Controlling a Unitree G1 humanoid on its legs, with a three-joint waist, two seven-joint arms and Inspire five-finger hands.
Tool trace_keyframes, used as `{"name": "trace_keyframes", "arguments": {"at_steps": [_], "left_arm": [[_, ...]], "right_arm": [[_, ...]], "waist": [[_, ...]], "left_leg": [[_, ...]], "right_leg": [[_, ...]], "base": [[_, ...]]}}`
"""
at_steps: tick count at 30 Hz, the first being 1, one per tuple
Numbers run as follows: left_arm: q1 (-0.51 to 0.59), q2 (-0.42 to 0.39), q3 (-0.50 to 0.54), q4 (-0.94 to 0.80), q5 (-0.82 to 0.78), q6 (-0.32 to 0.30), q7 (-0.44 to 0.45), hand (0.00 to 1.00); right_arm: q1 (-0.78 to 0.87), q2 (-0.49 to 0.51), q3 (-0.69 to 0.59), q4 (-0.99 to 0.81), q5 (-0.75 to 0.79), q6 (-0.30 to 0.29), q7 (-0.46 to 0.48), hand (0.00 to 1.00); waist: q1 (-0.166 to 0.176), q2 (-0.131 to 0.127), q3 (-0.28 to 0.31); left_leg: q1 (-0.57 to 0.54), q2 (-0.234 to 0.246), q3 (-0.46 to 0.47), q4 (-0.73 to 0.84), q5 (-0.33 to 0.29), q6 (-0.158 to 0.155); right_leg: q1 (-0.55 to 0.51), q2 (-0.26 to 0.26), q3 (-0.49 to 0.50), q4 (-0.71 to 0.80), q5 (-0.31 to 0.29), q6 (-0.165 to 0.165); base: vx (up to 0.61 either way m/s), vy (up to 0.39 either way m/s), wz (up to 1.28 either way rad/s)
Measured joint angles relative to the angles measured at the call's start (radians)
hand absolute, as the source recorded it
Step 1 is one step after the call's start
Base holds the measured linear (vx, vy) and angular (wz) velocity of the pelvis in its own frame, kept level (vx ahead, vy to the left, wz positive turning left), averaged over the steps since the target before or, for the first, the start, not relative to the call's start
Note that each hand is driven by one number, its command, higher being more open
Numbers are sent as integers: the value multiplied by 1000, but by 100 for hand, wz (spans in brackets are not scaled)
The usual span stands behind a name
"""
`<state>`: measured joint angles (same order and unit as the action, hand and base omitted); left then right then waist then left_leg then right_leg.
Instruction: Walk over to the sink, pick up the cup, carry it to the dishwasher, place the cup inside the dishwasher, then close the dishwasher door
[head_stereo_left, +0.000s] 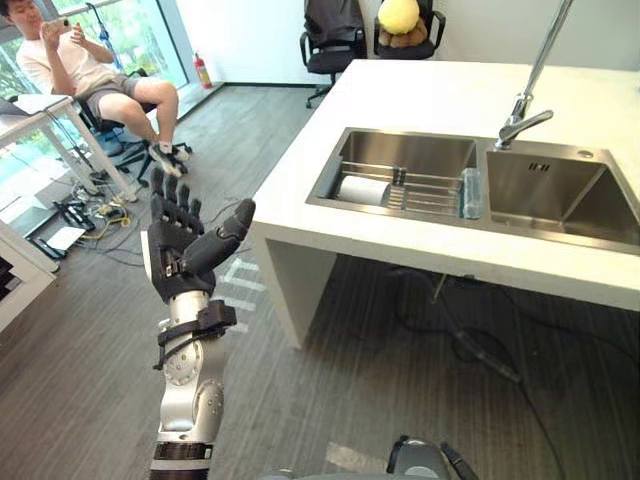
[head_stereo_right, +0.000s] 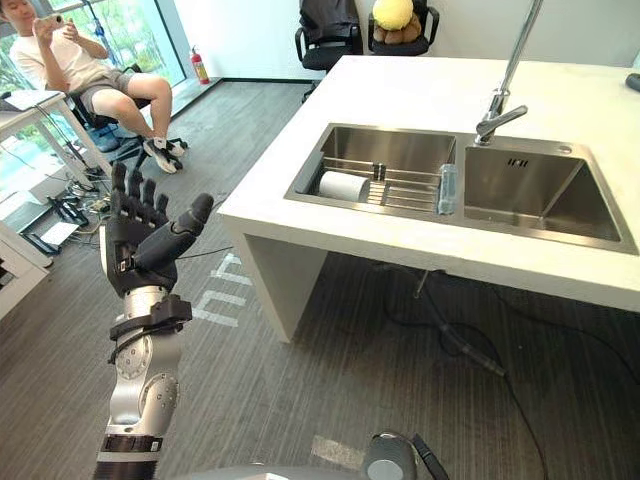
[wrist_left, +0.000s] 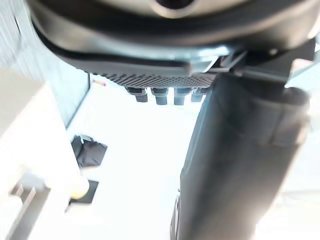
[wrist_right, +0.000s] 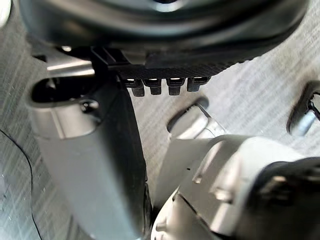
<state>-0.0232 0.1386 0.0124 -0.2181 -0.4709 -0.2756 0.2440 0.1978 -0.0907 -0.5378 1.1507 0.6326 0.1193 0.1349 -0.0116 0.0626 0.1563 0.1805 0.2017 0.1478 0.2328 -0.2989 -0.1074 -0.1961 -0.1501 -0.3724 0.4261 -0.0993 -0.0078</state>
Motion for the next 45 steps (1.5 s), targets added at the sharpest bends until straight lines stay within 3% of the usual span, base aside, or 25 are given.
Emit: {"name": "trace_keyframes", "arguments": {"at_steps": [1, 2, 3, 4, 5, 6, 7, 8, 9, 10, 11, 13, 14, 15, 19, 23, 29, 35, 38, 45], "left_arm": [[0, -2, 2, 2, 0, 0, 5, 100], [0, -6, 2, 11, 0, 0, 14, 100], [-2, -17, 1, 25, 5, 0, 31, 100], [-2, -21, -1, 28, 16, 1, 38, 100], [-2, -32, -5, 34, 27, 3, 41, 100], [-3, -36, -19, 32, 38, 3, 38, 100], [-3, -35, -30, 29, 39, 3, 33, 100], [-3, -25, -54, 11, 39, 3, 24, 100], [-2, -6, -80, -26, 39, 4, 15, 100], [-2, 6, -94, -51, 39, 6, 10, 100], [-2, 23, -120, -95, 39, 10, -8, 100], [-2, 28, -142, -130, 36, 19, -40, 100], [-2, 25, -145, -138, 27, 26, -62, 100], [-15, 35, -145, -138, 13, 36, -81, 100], [-27, 58, -140, -138, -35, 62, -104, 100], [-26, 86, -142, -138, -49, 79, -131, 100], [-45, 99, -225, -137, -50, 110, -151, 100], [-100, 143, -296, -104, 224, 188, -156, 100], [-142, 183, -321, -71, 288, 218, -155, 100], [-194, 262, -351, -55, 417, 226, -125, 100]], "right_arm": [[2, 0, 4, -1, -6, 5, 7, 100], [9, -3, 8, -3, -16, 12, 13, 100], [17, -10, 30, -6, -31, 17, 15, 100], [16, -17, 34, 2, -30, 19, 12, 100], [21, -31, 36, 9, -30, 24, 8, 100], [32, -38, 34, 12, -29, 35, 0, 100], [39, -43, 34, 13, -29, 41, -3, 100], [56, -49, 34, 14, -36, 48, -2, 100], [66, -52, 36, 13, -49, 48, -2, 100], [64, -51, 37, 12, -57, 48, 0, 100], [61, -47, 35, 13, -60, 46, 2, 100], [63, -49, 31, 8, -56, 45, 2, 100], [64, -58, 27, -1, -43, 42, 3, 100], [56, -42, 24, -7, -32, 35, 3, 100], [3, 14, 22, -15, -23, 18, 7, 100], [-2, -9, 52, 9, -23, 14, 9, 100], [11, 0, 13, 10, -20, -3, 15, 100], [19, -1, -4, 14, -14, -1, -1, 100], [19, -2, -4, 17, -5, 8, -5, 100], [19, -21, -8, 35, 15, 53, -3, 100]], "waist": [[-6, 0, -1], [-10, 4, -2], [-20, 8, 0], [-26, 11, 2], [-31, 17, 19], [-30, 13, 45], [-29, 9, 50], [-26, 3, 54], [-18, 3, 54], [-13, 5, 54], [-3, 6, 55], [3, 14, 53], [1, 39, 39], [-15, 36, 31], [-2, 19, 41], [-6, 33, 28], [-32, 45, 4], [-39, 51, -31], [-45, 50, -35], [-56, 41, -58]], "left_leg": [[-1, 6, 1, 0, -9, 14], [1, 12, 1, 5, -26, 63], [-37, 32, 5, 120, -22, 154], [-89, 50, 5, 226, 6, 140], [-172, 78, 0, 425, 61, 123], [-194, 58, 12, 467, 7, 75], [-207, 42, 21, 445, -14, 69], [-242, -6, 37, 340, -15, 66], [-282, -50, 38, 202, 19, 61], [-301, -64, 38, 125, 56, 53], [-330, -80, 43, 11, 142, 31], [-341, -82, 68, -46, 365, 0], [-338, -73, 67, -35, 551, 37], [-327, -87, 73, -37, 509, 75], [-319, -137, 56, -99, 508, 74], [-220, -149, 51, -302, 509, 75], [-226, -166, 39, -320, 503, 73], [-233, -156, 40, -320, 503, 78], [-233, -151, 38, -320, 503, 78], [-241, -149, 29, -321, 503, 78]], "right_leg": [[-8, 8, 2, 14, -14, -3], [-14, 19, 3, 26, -32, -9], [-4, 35, 7, 19, -56, -20], [11, 47, 4, 3, -57, -24], [75, 58, 2, -48, -55, -29], [160, 56, 2, -98, -51, -39], [197, 50, -3, -124, -51, -40], [255, 38, -15, -168, -50, -39], [282, 26, -16, -190, -50, -30], [291, 22, -15, -199, -49, -23], [311, 15, -9, -207, -51, 0], [346, 11, 15, -196, -80, 38], [359, 23, 37, -182, -106, 63], [360, 0, 38, -171, -122, 79], [325, -39, 81, -196, -127, 92], [315, -35, 105, -221, -115, 110], [316, -42, 86, -231, -106, 132], [322, -32, 85, -263, -98, 132], [333, -24, 82, -285, -88, 130], [347, -16, 70, -322, -66, 130]], "base": [[165, -178, -23], [217, -151, -17], [245, -132, -13], [326, -134, -6], [343, -91, 5], [292, -47, 11], [276, -24, 21], [258, -8, 13], [261, 3, 4], [260, 35, -15], [287, 72, -28], [372, 150, -41], [373, 198, -28], [396, 251, -20], [156, 123, -24], [90, 79, -18], [52, 0, 6], [45, -41, -1], [13, -11, 0], [-18, -6, 3]]}}
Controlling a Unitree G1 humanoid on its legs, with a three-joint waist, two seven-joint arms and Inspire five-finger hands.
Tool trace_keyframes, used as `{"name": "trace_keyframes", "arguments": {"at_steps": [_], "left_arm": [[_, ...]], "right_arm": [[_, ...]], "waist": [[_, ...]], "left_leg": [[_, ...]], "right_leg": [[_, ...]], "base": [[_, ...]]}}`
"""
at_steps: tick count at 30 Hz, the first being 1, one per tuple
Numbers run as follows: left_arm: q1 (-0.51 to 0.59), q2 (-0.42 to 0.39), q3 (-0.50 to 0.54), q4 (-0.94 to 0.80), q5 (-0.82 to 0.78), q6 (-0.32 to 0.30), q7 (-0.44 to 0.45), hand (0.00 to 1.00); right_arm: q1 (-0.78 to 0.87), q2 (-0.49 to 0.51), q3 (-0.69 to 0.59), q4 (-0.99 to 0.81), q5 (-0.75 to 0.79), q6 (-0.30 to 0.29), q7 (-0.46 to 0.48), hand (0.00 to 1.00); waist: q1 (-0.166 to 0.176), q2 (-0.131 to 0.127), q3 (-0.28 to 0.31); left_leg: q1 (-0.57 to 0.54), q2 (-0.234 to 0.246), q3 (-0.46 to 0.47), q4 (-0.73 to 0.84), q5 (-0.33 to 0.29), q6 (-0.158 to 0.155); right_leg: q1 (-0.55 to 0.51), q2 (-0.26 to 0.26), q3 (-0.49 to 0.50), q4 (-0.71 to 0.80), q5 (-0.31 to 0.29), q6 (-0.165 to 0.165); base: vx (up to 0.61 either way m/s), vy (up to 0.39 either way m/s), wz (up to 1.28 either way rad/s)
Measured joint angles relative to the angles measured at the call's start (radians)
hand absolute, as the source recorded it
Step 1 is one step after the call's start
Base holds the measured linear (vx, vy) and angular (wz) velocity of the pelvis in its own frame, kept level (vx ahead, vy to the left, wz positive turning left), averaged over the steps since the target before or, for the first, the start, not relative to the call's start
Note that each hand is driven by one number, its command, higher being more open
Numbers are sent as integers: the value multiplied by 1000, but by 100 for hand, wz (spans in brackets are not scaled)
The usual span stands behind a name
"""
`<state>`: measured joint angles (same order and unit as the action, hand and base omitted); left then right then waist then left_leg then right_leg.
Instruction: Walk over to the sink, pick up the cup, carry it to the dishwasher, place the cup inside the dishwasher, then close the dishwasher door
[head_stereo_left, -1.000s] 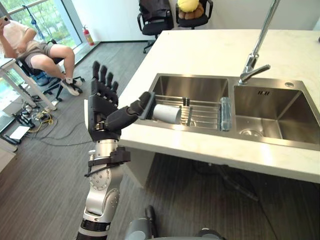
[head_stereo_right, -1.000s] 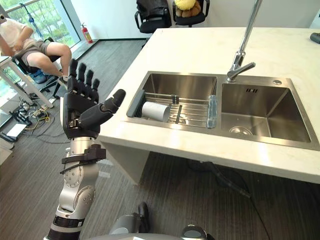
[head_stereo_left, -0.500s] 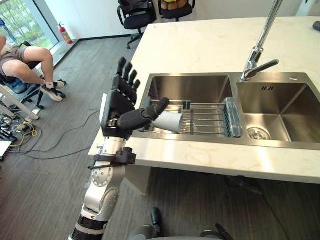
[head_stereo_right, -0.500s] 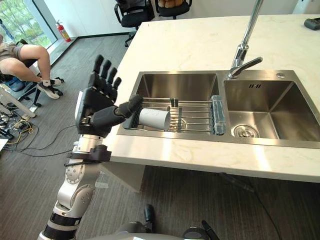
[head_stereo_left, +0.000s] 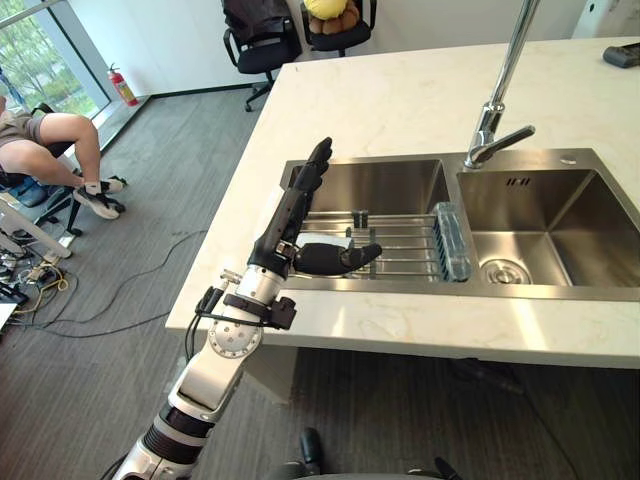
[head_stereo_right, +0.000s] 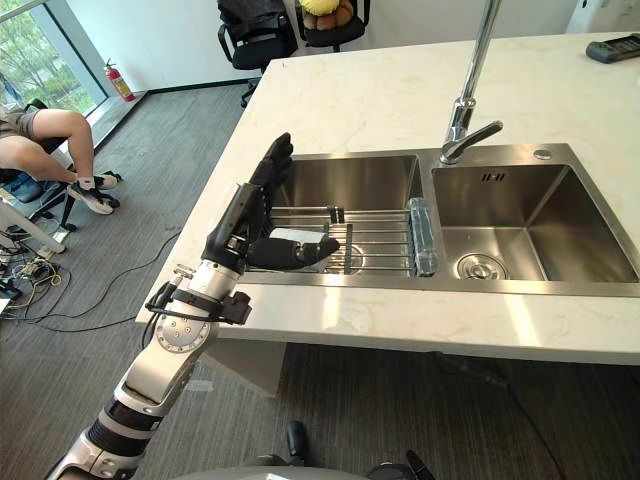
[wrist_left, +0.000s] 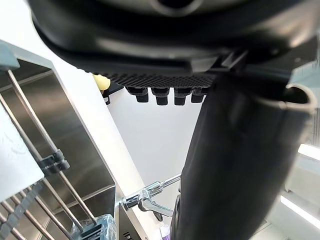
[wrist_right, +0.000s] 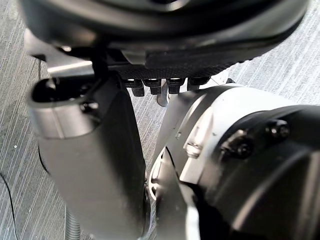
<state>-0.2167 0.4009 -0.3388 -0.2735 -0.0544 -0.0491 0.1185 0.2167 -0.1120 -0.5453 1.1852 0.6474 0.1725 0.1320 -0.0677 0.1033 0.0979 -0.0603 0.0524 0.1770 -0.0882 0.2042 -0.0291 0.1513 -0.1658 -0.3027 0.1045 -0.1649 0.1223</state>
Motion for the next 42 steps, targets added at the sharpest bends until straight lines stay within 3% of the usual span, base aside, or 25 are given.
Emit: {"name": "trace_keyframes", "arguments": {"at_steps": [7, 15, 24, 34, 42], "left_arm": [[-84, 60, -7, 3, 114, 3, 10, 100], [-172, 150, -91, 103, 333, -10, -17, 100], [-223, 181, -125, 239, 349, 64, -10, 100], [-234, 273, -172, 458, 351, 64, -35, 100], [-270, 285, -199, 479, 352, 104, -55, 100]], "right_arm": [[-4, -1, -64, 22, 28, 31, 13, 100], [-5, 0, -87, 42, 78, 47, 16, 100], [-8, 6, -119, 42, 86, 67, 23, 100], [1, 16, -126, 23, 102, 80, 24, 100], [13, 27, 16, -21, 102, 36, 20, 100]], "waist": [[-2, -11, -11], [-19, -36, -25], [-35, -57, -28], [-41, -78, -14], [-70, -94, 0]], "left_leg": [[-5, 1, -8, -4, -1, 0], [-6, 4, 13, -5, 1, 5], [-1, 9, 30, -5, 1, 6], [13, 18, 35, -6, -9, -1], [19, 13, 47, -6, -19, -2]], "right_leg": [[8, 7, -8, -23, 17, 1], [5, 10, 14, -48, 38, 2], [1, 10, 32, -51, 45, 0], [19, 16, 26, -67, 45, 0], [29, 10, 25, -87, 46, 6]], "base": [[-48, -9, 3], [-21, -9, -8], [-9, -7, -6], [-13, -9, -2], [10, -10, -3]]}}
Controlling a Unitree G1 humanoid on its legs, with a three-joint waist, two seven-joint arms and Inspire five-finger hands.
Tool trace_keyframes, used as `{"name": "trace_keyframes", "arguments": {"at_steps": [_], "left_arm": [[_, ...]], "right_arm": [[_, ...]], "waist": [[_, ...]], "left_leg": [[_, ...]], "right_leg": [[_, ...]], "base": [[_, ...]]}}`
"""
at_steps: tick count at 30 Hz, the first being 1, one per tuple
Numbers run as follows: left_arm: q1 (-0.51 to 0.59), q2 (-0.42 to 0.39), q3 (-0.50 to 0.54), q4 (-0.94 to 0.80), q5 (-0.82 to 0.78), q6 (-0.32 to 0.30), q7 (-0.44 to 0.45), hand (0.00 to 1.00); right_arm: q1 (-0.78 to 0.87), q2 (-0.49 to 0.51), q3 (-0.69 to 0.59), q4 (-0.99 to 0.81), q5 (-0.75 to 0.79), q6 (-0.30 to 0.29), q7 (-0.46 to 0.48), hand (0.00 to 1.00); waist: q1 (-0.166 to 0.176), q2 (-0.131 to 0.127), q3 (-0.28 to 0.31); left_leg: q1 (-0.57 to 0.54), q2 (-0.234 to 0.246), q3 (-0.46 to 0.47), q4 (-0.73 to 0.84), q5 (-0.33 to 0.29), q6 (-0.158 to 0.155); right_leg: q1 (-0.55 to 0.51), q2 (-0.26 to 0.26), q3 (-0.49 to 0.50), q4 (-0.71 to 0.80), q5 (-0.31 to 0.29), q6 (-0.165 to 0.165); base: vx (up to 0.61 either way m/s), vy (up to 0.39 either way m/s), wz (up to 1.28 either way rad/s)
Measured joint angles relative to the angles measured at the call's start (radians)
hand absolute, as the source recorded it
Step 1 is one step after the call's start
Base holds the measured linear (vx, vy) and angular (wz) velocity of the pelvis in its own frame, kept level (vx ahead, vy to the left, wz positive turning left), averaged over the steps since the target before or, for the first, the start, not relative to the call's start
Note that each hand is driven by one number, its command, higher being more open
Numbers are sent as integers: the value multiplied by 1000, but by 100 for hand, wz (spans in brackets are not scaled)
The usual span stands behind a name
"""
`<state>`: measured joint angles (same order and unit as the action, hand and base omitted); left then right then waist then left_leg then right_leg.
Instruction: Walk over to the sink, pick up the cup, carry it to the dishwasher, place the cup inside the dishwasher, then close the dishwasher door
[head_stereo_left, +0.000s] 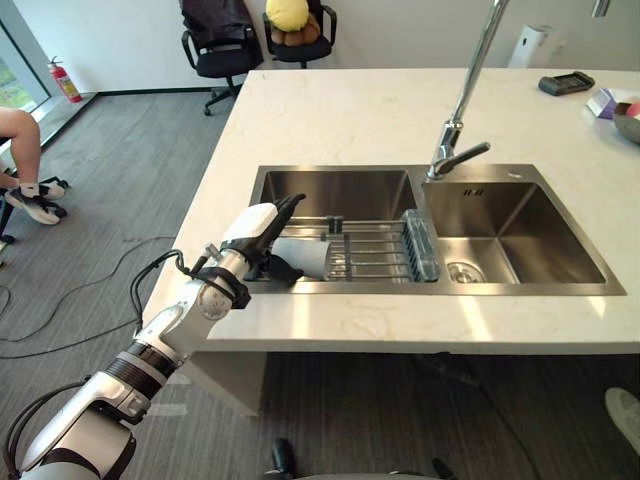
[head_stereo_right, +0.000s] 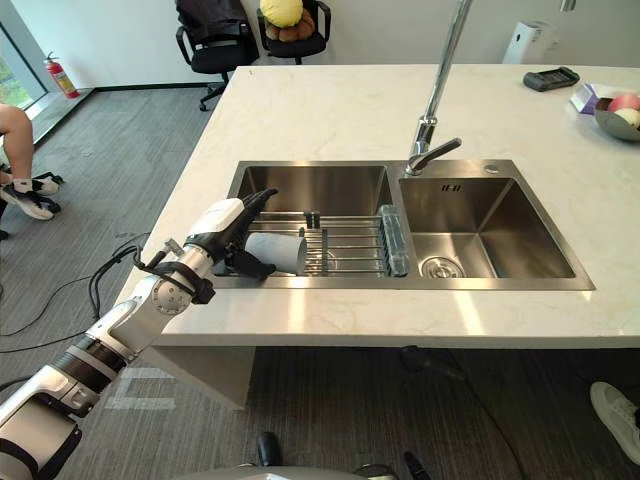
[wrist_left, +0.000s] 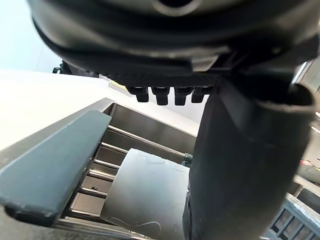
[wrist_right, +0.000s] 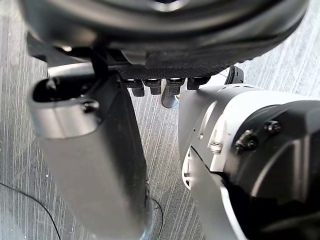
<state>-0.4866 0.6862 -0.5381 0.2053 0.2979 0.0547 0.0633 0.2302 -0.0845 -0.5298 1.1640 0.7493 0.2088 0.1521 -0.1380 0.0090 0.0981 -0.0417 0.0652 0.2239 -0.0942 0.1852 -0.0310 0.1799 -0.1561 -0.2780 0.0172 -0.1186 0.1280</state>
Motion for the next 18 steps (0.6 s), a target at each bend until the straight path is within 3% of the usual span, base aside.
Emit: {"name": "trace_keyframes", "arguments": {"at_steps": [7, 14, 18], "left_arm": [[-24, -3, -19, 45, 38, 22, 1, 100], [-51, -3, -55, 78, 120, -18, -7, 100], [-92, -1, -91, 73, 177, -6, -83, 100]], "right_arm": [[-3, -3, 109, -24, 0, -23, -9, 100], [-4, -3, 148, -36, 0, -26, -20, 100], [-3, -5, 155, -45, 0, -32, -21, 100]], "waist": [[-24, 2, 29], [-42, 10, 37], [-55, 18, 42]], "left_leg": [[15, -2, 15, 0, -10, -5], [18, -2, 20, 0, -13, -7], [20, -2, 20, 0, -14, -8]], "right_leg": [[14, -5, -6, -7, 0, 3], [15, -7, -13, -8, 0, 3], [17, -7, -13, -8, -1, 4]], "base": [[22, -27, -5], [2, -11, -1], [-24, -13, -1]]}}
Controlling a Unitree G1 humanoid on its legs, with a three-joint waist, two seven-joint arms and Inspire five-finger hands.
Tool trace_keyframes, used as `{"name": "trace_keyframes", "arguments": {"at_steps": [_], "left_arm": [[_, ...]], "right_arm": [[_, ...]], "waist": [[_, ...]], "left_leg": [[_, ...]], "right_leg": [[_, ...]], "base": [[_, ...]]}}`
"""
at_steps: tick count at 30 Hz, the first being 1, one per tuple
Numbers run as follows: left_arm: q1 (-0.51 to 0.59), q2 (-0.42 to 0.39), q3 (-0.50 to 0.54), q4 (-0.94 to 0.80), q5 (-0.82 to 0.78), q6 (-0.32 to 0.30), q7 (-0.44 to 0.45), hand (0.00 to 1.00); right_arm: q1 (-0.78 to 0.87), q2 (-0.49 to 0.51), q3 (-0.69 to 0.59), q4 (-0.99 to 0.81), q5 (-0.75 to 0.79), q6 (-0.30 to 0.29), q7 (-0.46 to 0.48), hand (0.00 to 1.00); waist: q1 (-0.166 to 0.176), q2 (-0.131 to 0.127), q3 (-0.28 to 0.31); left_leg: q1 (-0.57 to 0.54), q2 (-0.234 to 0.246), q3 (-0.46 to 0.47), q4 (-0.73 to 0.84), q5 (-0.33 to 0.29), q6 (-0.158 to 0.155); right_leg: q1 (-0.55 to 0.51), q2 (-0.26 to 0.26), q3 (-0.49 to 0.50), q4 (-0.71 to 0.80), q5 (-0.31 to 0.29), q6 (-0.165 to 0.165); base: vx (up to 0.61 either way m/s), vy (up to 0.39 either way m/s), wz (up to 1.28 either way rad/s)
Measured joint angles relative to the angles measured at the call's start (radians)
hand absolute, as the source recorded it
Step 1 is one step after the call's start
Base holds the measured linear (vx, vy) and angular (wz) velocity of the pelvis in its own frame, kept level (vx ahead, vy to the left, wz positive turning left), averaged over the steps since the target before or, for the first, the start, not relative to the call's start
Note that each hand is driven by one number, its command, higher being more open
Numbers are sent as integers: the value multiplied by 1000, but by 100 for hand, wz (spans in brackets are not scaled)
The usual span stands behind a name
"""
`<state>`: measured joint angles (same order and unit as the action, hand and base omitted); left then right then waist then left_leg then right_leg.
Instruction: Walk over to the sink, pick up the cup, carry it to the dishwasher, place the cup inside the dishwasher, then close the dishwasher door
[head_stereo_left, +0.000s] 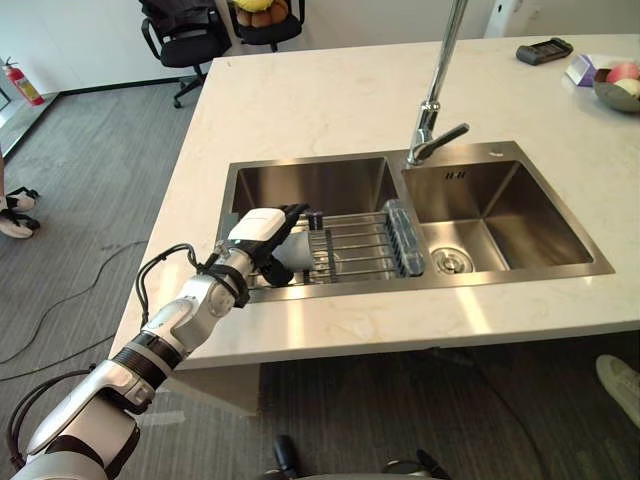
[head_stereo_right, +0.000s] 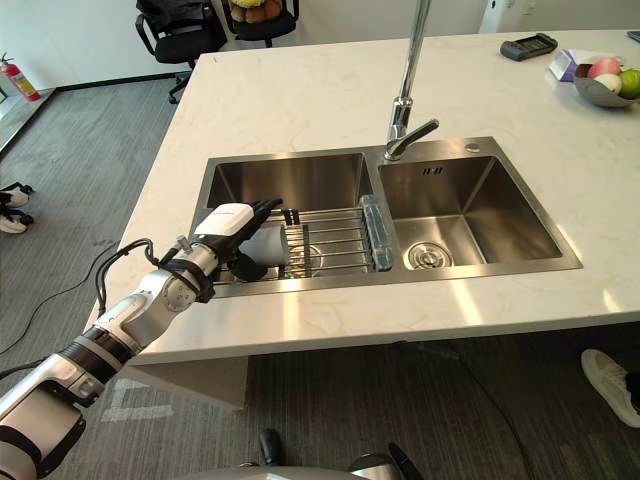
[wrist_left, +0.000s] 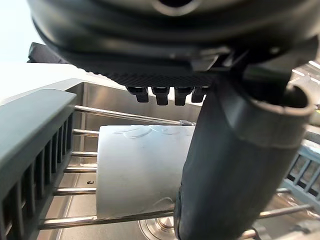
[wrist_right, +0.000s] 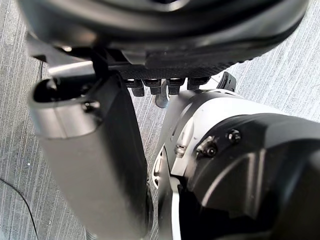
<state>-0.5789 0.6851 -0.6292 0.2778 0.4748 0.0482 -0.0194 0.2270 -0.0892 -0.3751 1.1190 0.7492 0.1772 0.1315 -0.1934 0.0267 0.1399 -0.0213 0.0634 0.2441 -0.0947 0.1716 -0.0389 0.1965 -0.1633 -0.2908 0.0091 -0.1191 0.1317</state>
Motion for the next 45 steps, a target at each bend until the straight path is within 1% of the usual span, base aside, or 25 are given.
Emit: {"name": "trace_keyframes", "arguments": {"at_steps": [2, 3, 5, 9, 20, 21, 29, 32, 36, 37, 39, 42, 45], "left_arm": [[-19, 1, -11, -1, 5, 15, -35, 100], [-28, 1, -13, -9, 7, 36, -68, 100], [-35, 3, -16, -14, 7, 55, -94, 100], [-41, 23, -36, -36, 7, 66, -99, 100], [-43, 28, -36, -43, -18, 84, -111, 100], [-43, 31, -36, -44, -25, 87, -111, 0], [-80, 34, -1, -49, -18, 69, -65, 0], [-78, 34, -6, -53, 16, 28, -35, 0], [-74, 34, -8, -49, 129, -35, -6, 0], [-67, 34, -10, -41, 179, -58, 2, 0], [-62, 34, -10, -36, 215, -80, 22, 0], [-61, 35, -10, -33, 233, -97, 28, 0], [-60, 35, -10, -33, 231, -98, 27, 0]], "right_arm": [[0, -3, 11, -2, 0, -4, 0, 100], [0, -7, 20, -5, 0, -5, 0, 100], [0, -11, 31, -8, 0, -6, 0, 100], [0, -15, 32, -12, 0, -7, -2, 100], [-1, -28, 73, -26, 2, -13, -16, 100], [-2, -28, 75, -26, 4, -15, -17, 100], [-14, -36, 106, -27, 6, -20, -19, 100], [-18, -41, 108, -26, 6, -20, -19, 100], [-19, -43, 110, -26, 6, -21, -18, 100], [-19, -43, 111, -26, 6, -22, -17, 100], [-18, -43, 111, -25, 6, -26, -14, 100], [-18, -43, 112, -23, 6, -29, -14, 100], [-18, -45, 122, -22, 6, -33, -14, 100]], "waist": [[-1, 3, 2], [-4, 5, 5], [-8, 7, 7], [-10, 14, 13], [-15, 25, 21], [-15, 26, 22], [-18, 24, 35], [-17, 24, 36], [-17, 25, 39], [-18, 25, 40], [-17, 25, 41], [-17, 24, 41], [-17, 24, 41]], "left_leg": [[0, 0, 1, 0, -1, 0], [1, 0, 2, 0, -2, -1], [1, 0, 4, 0, -4, -1], [2, 0, 9, 0, -7, -2], [3, 0, 10, 0, -7, -2], [3, 0, 10, 0, -8, -3], [4, -3, 6, 0, -8, -2], [5, -5, 1, 0, -8, -2], [5, -6, 0, 0, -8, -2], [5, -6, 0, 0, -8, -2], [5, -6, 0, 0, -8, -2], [5, -7, -1, 0, -8, -2], [5, -8, -1, 0, -8, -2]], "right_leg": [[0, 0, 0, 0, 0, 0], [0, 0, 1, 0, 0, 0], [0, -1, 1, -2, 0, 0], [0, -2, 1, -5, 0, 0], [0, -2, 1, -5, 0, 0], [0, -2, 1, -5, 0, 0], [4, -4, -3, -7, 0, 0], [9, -3, -13, -9, -1, 1], [9, -4, -14, -9, -1, 2], [9, -5, -14, -9, -1, 2], [9, -5, -14, -8, -1, 2], [9, -5, -15, -9, -1, 2], [9, -5, -15, -9, -1, 2]], "base": [[0, 0, 0], [0, 0, 0], [0, 0, 0], [-2, -18, -3], [0, 0, 0], [0, 0, 0], [0, 0, 0], [0, 0, 5], [0, 0, 1], [0, 0, 0], [0, 0, 0], [0, 0, 0], [0, 0, 0]]}}
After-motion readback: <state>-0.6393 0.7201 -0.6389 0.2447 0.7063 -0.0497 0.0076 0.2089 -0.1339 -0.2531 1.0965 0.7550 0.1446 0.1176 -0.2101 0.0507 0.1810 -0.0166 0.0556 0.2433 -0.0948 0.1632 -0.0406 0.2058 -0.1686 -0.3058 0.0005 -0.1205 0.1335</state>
